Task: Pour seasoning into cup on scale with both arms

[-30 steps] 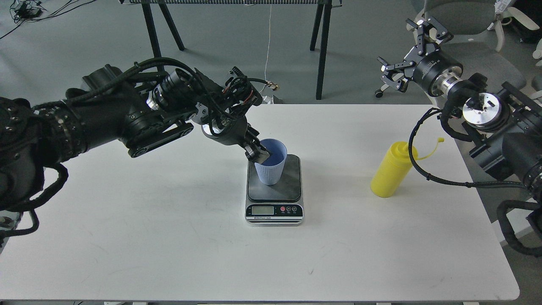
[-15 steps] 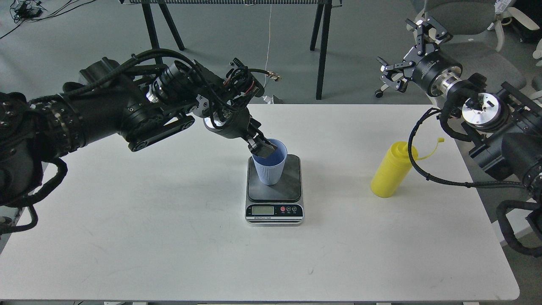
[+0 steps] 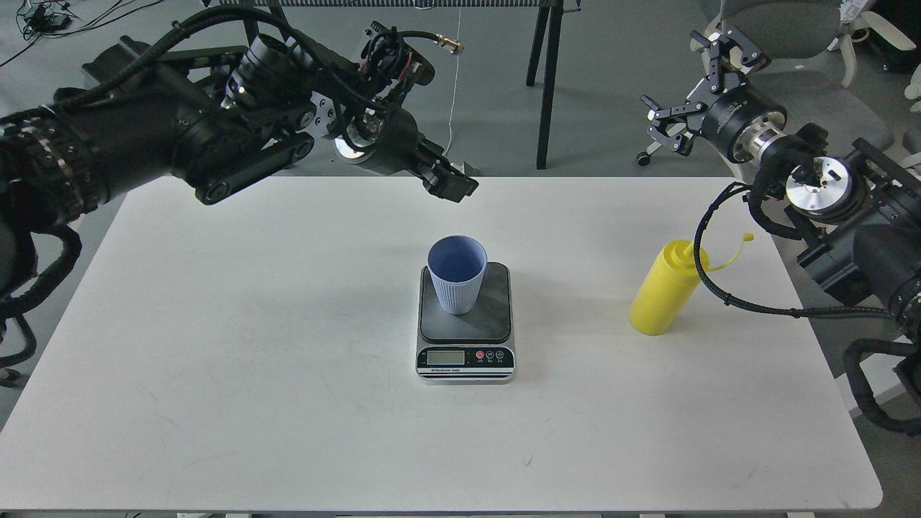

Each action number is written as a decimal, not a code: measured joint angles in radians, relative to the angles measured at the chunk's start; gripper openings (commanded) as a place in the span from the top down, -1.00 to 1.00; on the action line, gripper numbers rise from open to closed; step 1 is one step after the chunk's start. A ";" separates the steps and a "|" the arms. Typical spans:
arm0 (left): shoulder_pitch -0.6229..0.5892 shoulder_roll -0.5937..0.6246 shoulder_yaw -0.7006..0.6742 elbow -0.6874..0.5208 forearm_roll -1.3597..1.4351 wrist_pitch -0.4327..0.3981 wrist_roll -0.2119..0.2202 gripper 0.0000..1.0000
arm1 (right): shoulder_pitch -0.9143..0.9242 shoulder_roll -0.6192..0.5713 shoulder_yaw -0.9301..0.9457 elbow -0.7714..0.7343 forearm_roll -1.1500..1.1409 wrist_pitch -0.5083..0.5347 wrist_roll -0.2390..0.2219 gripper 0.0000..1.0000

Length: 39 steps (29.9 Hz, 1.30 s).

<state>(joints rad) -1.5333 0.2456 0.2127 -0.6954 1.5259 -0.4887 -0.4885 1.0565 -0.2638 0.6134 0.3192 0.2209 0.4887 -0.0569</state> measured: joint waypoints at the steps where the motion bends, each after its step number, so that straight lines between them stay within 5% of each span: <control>1: -0.003 0.006 -0.002 0.023 -0.041 0.000 0.000 -0.69 | 0.000 0.000 0.000 0.000 0.000 0.000 -0.001 -0.98; 13: -0.007 0.218 -0.035 0.116 -0.627 0.000 0.000 -0.75 | 0.030 0.001 -0.024 0.001 0.000 -0.021 -0.008 -0.98; 20: 0.120 0.344 -0.130 0.131 -0.866 0.000 0.000 -0.89 | 0.059 0.000 -0.099 0.003 0.000 -0.041 -0.011 -0.98; 27: 0.260 0.365 -0.262 0.237 -0.957 0.000 0.000 -0.92 | 0.062 0.000 -0.108 0.017 0.002 -0.034 -0.011 -0.98; 39: 0.284 0.369 -0.304 0.384 -1.130 0.000 0.000 -0.97 | 0.060 -0.026 -0.109 0.035 0.002 -0.006 -0.014 -0.98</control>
<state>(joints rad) -1.2491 0.6145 -0.0909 -0.3112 0.3957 -0.4886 -0.4887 1.1170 -0.2900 0.5047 0.3546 0.2231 0.4831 -0.0706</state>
